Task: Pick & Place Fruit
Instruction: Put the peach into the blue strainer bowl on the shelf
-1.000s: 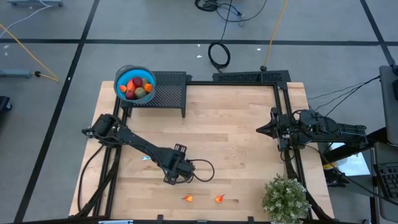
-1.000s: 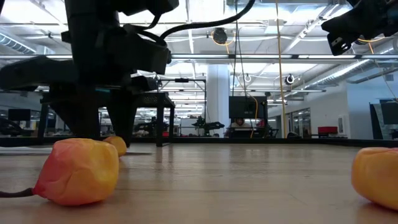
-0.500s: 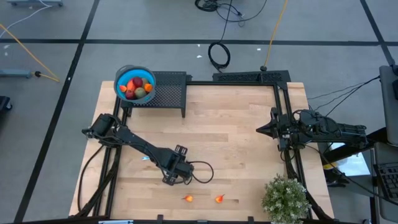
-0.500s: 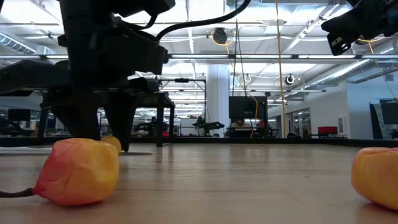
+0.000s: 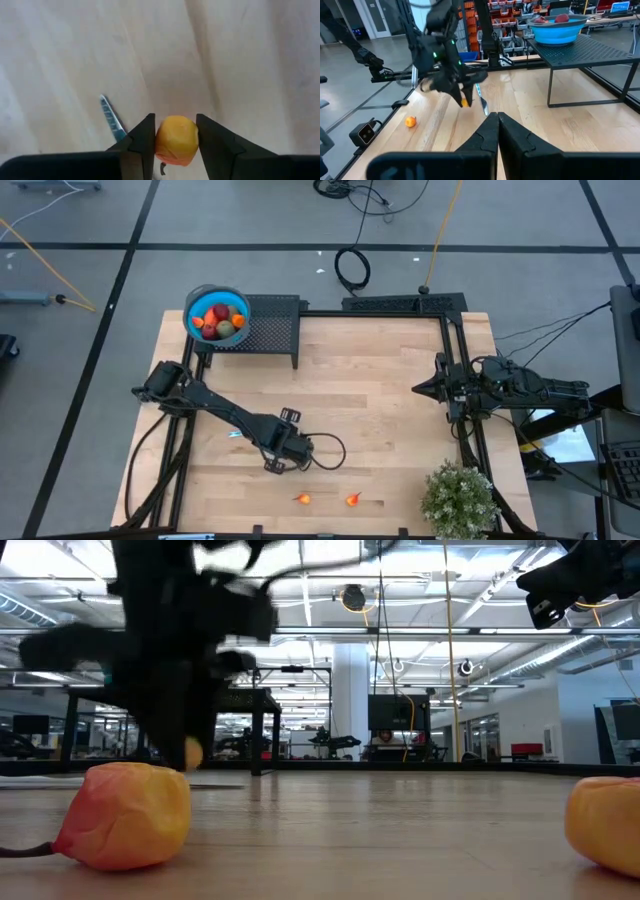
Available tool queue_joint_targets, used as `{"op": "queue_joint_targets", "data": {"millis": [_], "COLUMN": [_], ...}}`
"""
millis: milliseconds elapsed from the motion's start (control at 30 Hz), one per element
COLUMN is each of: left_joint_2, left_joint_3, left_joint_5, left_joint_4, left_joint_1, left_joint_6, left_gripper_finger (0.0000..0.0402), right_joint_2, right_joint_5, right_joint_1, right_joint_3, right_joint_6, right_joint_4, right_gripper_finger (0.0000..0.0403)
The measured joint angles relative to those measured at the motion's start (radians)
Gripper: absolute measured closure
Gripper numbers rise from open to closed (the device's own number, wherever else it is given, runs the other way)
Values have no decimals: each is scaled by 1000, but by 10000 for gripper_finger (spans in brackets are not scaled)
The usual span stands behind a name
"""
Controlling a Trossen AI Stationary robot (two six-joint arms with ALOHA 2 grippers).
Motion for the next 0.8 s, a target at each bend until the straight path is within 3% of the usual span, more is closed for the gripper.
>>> {"op": "queue_joint_targets", "data": {"millis": [167, 333, 567, 800], "left_joint_2": [-57, -161, -331, -442], "left_joint_3": [75, 123, 127, 127], "left_joint_5": [-13, -20, -39, -27], "left_joint_4": [-93, -72, 52, 299], "left_joint_1": [22, 65, 132, 147], "left_joint_6": [-105, -217, -391, -354], "left_gripper_finger": [279, 279, 279, 279], "right_joint_2": [0, 0, 0, 0], "right_joint_5": [0, 0, -3, -4], "right_joint_1": [0, 0, 0, 0], "right_joint_3": [0, 0, 0, 0], "right_joint_6": [0, 0, 0, 0], "right_joint_4": [0, 0, 0, -1], "right_gripper_finger": [403, 403, 403, 403]}}
